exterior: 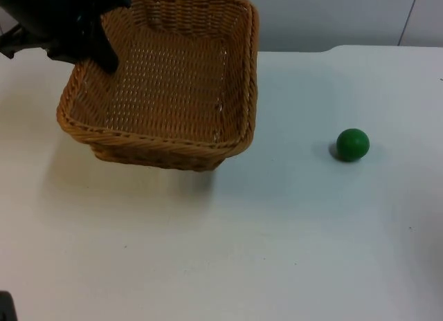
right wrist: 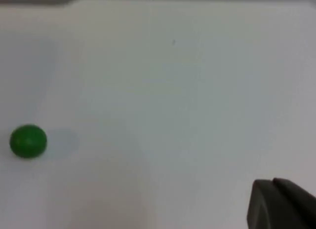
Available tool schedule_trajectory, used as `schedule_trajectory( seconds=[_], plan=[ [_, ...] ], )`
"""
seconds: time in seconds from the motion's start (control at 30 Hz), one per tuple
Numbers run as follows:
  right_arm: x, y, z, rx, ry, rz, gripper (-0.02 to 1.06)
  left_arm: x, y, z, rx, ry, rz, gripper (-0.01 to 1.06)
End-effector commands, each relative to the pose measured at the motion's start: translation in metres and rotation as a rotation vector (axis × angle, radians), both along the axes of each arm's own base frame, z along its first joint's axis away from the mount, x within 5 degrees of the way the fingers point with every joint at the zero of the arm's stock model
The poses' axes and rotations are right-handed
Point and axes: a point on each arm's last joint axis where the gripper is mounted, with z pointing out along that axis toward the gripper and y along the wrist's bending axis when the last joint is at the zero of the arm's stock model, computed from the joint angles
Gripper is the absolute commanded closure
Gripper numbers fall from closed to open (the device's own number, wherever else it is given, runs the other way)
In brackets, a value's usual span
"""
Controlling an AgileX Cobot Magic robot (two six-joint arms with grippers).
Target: Pick up the basket with the left hand and place the ball into the basket with the right hand.
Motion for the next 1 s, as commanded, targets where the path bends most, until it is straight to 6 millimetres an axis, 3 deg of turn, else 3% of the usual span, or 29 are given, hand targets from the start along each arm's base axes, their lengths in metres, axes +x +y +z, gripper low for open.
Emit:
schedule_trajectory(
  seconds=[0.0, 0.1, 0.13, 0.23, 0.27, 0.47, 0.6, 0.77, 0.97],
  plan=[
    [0.018, 0.002, -0.008, 0.008, 0.059, 0.016, 1.04, 0.002, -0.001, 0.01, -0.022, -0.031, 0.017, 1.05],
    [0.052, 0.016, -0.028, 0.029, 0.204, 0.066, 0.86, 0.002, -0.001, 0.01, -0.022, -0.031, 0.017, 1.05],
    [0.052, 0.016, -0.028, 0.029, 0.204, 0.066, 0.86, 0.002, -0.001, 0.01, -0.022, -0.031, 0.017, 1.05],
    [0.082, 0.039, -0.049, 0.052, 0.327, 0.105, 0.54, 0.002, -0.001, 0.01, -0.022, -0.031, 0.017, 1.05],
    [0.09, 0.046, -0.053, 0.057, 0.351, 0.113, 0.48, 0.002, -0.001, 0.01, -0.022, -0.031, 0.017, 1.05],
    [0.117, 0.075, -0.063, 0.07, 0.401, 0.148, 0.39, 0.002, -0.001, 0.01, -0.022, -0.031, 0.017, 1.05],
    [0.146, 0.101, -0.081, 0.092, 0.431, 0.153, 0.3, 0.002, -0.001, 0.01, -0.022, -0.031, 0.017, 1.05],
    [0.161, 0.12, -0.105, 0.099, 0.466, 0.167, 0.3, 0.002, -0.001, 0.01, -0.022, -0.031, 0.017, 1.05],
    [0.171, 0.129, -0.132, 0.113, 0.485, 0.174, 0.3, 0.002, -0.001, 0.01, -0.022, -0.031, 0.017, 1.05]
  ],
)
